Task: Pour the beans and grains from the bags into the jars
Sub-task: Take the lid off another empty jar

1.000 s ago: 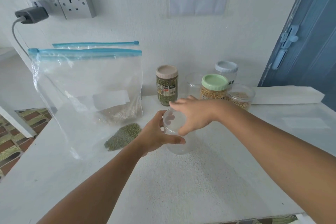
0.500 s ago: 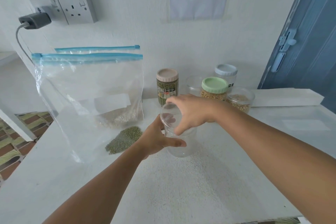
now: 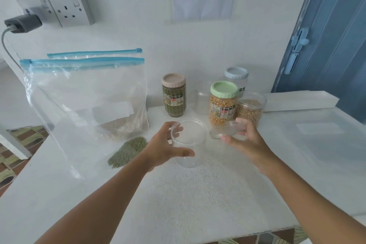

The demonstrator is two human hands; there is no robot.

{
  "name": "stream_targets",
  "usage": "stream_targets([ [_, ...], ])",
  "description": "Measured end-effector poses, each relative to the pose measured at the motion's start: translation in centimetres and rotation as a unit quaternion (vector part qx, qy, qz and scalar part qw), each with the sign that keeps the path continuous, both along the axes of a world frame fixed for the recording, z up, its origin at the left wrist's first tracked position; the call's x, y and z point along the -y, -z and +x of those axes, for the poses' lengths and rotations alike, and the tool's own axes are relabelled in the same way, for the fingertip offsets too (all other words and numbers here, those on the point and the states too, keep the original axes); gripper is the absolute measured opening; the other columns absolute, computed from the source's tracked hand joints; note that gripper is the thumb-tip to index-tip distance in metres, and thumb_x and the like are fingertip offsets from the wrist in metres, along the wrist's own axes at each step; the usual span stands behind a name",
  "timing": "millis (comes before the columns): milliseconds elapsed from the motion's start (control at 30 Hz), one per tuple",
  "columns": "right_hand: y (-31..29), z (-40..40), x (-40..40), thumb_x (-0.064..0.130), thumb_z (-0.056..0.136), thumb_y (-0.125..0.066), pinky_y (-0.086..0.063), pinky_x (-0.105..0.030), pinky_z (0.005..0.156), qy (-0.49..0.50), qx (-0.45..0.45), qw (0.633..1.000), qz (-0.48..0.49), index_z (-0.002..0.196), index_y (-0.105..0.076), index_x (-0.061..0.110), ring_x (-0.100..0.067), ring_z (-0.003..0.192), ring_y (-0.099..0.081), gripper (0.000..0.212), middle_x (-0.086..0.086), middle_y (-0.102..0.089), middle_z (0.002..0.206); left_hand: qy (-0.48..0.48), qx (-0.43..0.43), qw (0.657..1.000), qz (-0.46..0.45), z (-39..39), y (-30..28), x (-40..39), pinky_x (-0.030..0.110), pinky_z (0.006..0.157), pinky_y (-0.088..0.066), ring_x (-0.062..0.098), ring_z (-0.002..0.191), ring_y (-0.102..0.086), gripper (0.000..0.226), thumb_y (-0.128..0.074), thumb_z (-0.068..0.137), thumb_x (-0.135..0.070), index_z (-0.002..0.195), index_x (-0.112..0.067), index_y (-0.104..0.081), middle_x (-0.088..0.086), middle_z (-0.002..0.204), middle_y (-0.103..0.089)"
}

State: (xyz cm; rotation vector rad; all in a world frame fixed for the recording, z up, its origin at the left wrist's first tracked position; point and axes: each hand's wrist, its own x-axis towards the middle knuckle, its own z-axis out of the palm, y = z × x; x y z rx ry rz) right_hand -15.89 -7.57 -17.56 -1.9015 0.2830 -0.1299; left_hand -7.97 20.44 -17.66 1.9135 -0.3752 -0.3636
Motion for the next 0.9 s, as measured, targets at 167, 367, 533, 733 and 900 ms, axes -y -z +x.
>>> stream_targets([
  [167, 2.7, -0.7, 0.4, 0.075, 0.054, -0.084, -0.039, -0.042, 0.115, -0.035, -0.094, 0.986, -0.133, 0.152, -0.030, 0.031, -0.020, 0.139, -0.041, 0.120, 0.002, -0.045, 0.147, 0.005, 0.000, 1.000, 0.007, 0.0, -0.2, 0.0, 0.035, 0.110, -0.048, 0.003, 0.133, -0.053, 0.102, -0.106, 0.050, -0.034, 0.134, -0.040, -0.049, -0.017, 0.139, -0.061],
  [367, 3.4, -0.7, -0.7, 0.065, 0.073, -0.079, -0.026, -0.034, 0.116, -0.047, -0.108, 0.937, -0.329, 0.148, -0.036, 0.026, -0.020, 0.138, -0.031, 0.095, 0.004, -0.039, 0.144, 0.021, -0.003, 0.999, 0.039, 0.1, -0.9, -0.7, 0.032, 0.107, -0.050, 0.004, 0.133, -0.055, 0.105, -0.107, 0.047, -0.034, 0.135, -0.035, -0.050, -0.017, 0.138, -0.062],
  [533, 4.3, -0.5, -0.1, 0.075, 0.071, -0.074, -0.023, -0.036, 0.119, -0.063, -0.117, 0.931, -0.340, 0.149, -0.032, 0.030, -0.022, 0.141, -0.025, 0.098, 0.006, -0.033, 0.149, 0.023, -0.015, 0.998, 0.048, -0.3, -1.0, -1.5, 0.033, 0.110, -0.047, 0.007, 0.136, -0.053, 0.102, -0.106, 0.052, -0.031, 0.136, -0.037, -0.048, -0.015, 0.142, -0.059],
  [733, 2.4, -0.7, -0.3, 0.081, 0.081, -0.062, -0.021, -0.047, 0.123, -0.068, -0.115, 0.954, -0.269, 0.163, -0.017, 0.029, -0.028, 0.153, -0.015, 0.107, 0.000, -0.021, 0.166, 0.015, -0.055, 0.996, 0.070, -1.9, -2.1, -2.0, 0.036, 0.110, -0.043, 0.015, 0.140, -0.045, 0.132, -0.102, 0.057, -0.037, 0.160, -0.034, -0.019, -0.012, 0.148, -0.045],
  [900, -2.8, 0.7, -1.5, 0.065, 0.097, -0.051, -0.032, -0.043, 0.119, -0.068, 0.053, 0.952, -0.292, 0.156, -0.040, 0.026, -0.019, 0.148, -0.034, 0.071, 0.003, -0.041, 0.159, -0.030, 0.059, 0.968, 0.241, -3.3, -4.8, -5.6, 0.032, 0.104, -0.049, 0.016, 0.128, -0.057, 0.096, -0.084, 0.078, -0.057, 0.157, -0.034, -0.033, -0.004, 0.140, -0.058],
])
